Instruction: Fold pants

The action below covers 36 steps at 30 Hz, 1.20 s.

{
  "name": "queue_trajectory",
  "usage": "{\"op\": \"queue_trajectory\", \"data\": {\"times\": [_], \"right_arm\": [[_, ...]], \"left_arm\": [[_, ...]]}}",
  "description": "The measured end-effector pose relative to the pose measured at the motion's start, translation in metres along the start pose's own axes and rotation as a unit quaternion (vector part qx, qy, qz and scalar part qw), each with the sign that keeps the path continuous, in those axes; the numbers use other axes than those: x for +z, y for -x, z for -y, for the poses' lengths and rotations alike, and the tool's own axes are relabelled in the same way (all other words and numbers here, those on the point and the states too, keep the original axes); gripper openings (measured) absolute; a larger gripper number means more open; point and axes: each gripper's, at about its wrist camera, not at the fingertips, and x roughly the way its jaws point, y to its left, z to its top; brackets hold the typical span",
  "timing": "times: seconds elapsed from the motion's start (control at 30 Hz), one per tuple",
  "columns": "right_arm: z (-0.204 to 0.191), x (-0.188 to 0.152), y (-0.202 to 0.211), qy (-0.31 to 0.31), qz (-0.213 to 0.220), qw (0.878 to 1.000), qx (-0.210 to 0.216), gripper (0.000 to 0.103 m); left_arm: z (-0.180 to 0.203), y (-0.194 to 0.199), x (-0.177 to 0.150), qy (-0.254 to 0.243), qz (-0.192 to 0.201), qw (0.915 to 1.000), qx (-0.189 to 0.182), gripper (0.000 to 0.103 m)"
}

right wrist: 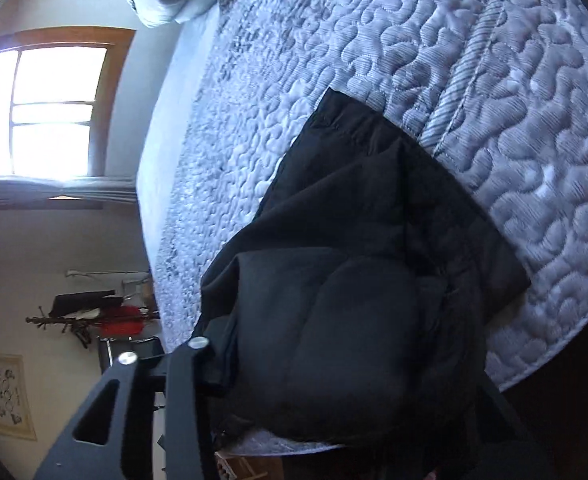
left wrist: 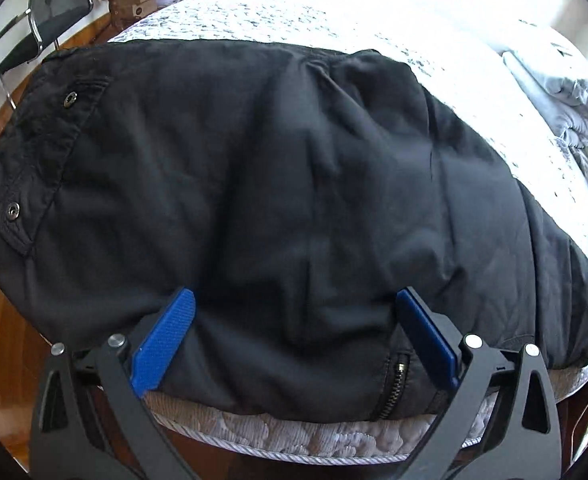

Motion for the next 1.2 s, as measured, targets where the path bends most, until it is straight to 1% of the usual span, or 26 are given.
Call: {"op": "queue_trajectory", "data": {"times": [0.07, 0.1, 0.13, 0.2, 0.23, 0.27, 0.3, 0.33, 0.4, 0.43, 0.47, 0.53, 0.57, 0.6, 0.67, 0.7, 0.8, 0.87, 0.93, 0.97, 1.0, 1.03, 1.07, 1.13, 1.17, 1.2], "right_arm": [[-0.020, 0.007, 0.002, 0.042, 0.014, 0.999, 0.000, 0.019], [-0.030, 0.008, 0.005, 0.065, 0.023, 0.998, 0.009, 0.014], [-0.046, 0.005, 0.013, 0.106, 0.040, 0.993, 0.036, 0.012], [-0.070, -0.003, 0.031, 0.177, 0.068, 0.977, 0.102, 0.012], [-0.080, -0.012, 0.046, 0.224, 0.087, 0.959, 0.153, 0.012], [-0.085, -0.020, 0.056, 0.252, 0.100, 0.945, 0.184, 0.012], [-0.085, -0.024, 0.061, 0.264, 0.104, 0.939, 0.193, 0.012], [-0.079, -0.027, 0.063, 0.271, 0.108, 0.938, 0.187, 0.012], [-0.054, -0.024, 0.056, 0.247, 0.103, 0.953, 0.144, 0.015], [-0.035, -0.021, 0.045, 0.227, 0.094, 0.964, 0.101, 0.019], [-0.016, -0.018, 0.034, 0.209, 0.084, 0.973, 0.054, 0.027], [0.019, -0.017, 0.018, 0.191, 0.065, 0.979, -0.024, 0.030], [0.034, -0.017, 0.015, 0.181, 0.064, 0.980, -0.054, 0.038], [0.047, -0.018, 0.014, 0.167, 0.062, 0.981, -0.071, 0.042], [0.065, -0.020, 0.022, 0.146, 0.064, 0.985, -0.065, 0.044], [0.072, -0.021, 0.026, 0.136, 0.066, 0.987, -0.050, 0.045], [0.080, -0.020, 0.032, 0.117, 0.063, 0.991, -0.026, 0.049], [0.081, -0.017, 0.040, 0.113, 0.071, 0.991, -0.019, 0.049], [0.080, -0.011, 0.034, 0.107, 0.072, 0.991, -0.029, 0.042], [0.077, -0.009, 0.030, 0.108, 0.068, 0.991, -0.039, 0.040], [0.079, -0.007, 0.026, 0.107, 0.056, 0.991, -0.062, 0.038], [0.074, -0.008, 0.026, 0.101, 0.050, 0.991, -0.070, 0.038], [0.075, -0.007, 0.024, 0.096, 0.046, 0.992, -0.070, 0.040], [0.073, -0.015, 0.033, 0.105, 0.048, 0.991, -0.068, 0.052], [0.073, -0.020, 0.040, 0.108, 0.051, 0.990, -0.070, 0.066], [0.073, -0.023, 0.043, 0.108, 0.053, 0.990, -0.073, 0.077]], "left_arm": [[-0.002, -0.002, 0.000, 0.011, 0.002, 0.9999, -0.004, 0.100], [-0.002, -0.003, 0.000, 0.014, 0.003, 0.9999, -0.006, 0.100], [-0.005, -0.001, 0.001, 0.017, 0.004, 0.9998, -0.008, 0.100], [-0.006, -0.002, -0.002, 0.017, 0.007, 0.9998, -0.008, 0.100], [-0.006, -0.002, -0.002, 0.015, 0.008, 0.9998, -0.007, 0.100], [-0.007, -0.001, -0.003, 0.014, 0.009, 0.9998, -0.006, 0.100], [-0.007, -0.001, -0.004, 0.014, 0.009, 0.9999, -0.006, 0.100], [-0.007, 0.002, -0.007, 0.012, 0.009, 0.9999, -0.003, 0.100], [-0.005, 0.004, -0.009, 0.010, 0.005, 0.9999, 0.003, 0.100], [-0.002, 0.003, -0.009, 0.008, 0.002, 0.9999, 0.008, 0.100], [0.001, 0.001, -0.007, 0.007, -0.002, 0.9999, 0.013, 0.100], [0.004, 0.001, -0.004, 0.007, -0.007, 0.9998, 0.018, 0.100], [0.004, 0.002, -0.003, 0.009, -0.009, 0.9998, 0.018, 0.100], [0.004, 0.002, -0.003, 0.012, -0.011, 0.9997, 0.017, 0.100], [0.005, 0.004, 0.000, 0.023, -0.011, 0.9996, 0.015, 0.100], [0.004, 0.005, 0.002, 0.031, -0.011, 0.9994, 0.013, 0.100], [-0.004, 0.015, -0.001, 0.086, 0.003, 0.9963, 0.003, 0.100], [-0.011, 0.019, -0.004, 0.121, 0.016, 0.9925, -0.006, 0.100], [-0.014, 0.022, -0.008, 0.137, 0.026, 0.9901, -0.013, 0.100], [-0.014, 0.021, -0.009, 0.133, 0.027, 0.9907, -0.014, 0.100], [-0.013, 0.019, -0.010, 0.120, 0.023, 0.9924, -0.012, 0.100], [-0.012, 0.017, -0.010, 0.109, 0.019, 0.9938, -0.008, 0.100], [-0.010, 0.014, -0.010, 0.091, 0.015, 0.9957, 0.000, 0.100], [-0.006, 0.009, -0.009, 0.068, 0.011, 0.9975, 0.015, 0.100], [-0.005, 0.007, -0.008, 0.063, 0.011, 0.9978, 0.019, 0.100], [-0.004, 0.005, -0.006, 0.057, 0.012, 0.9980, 0.024, 0.100]]}}
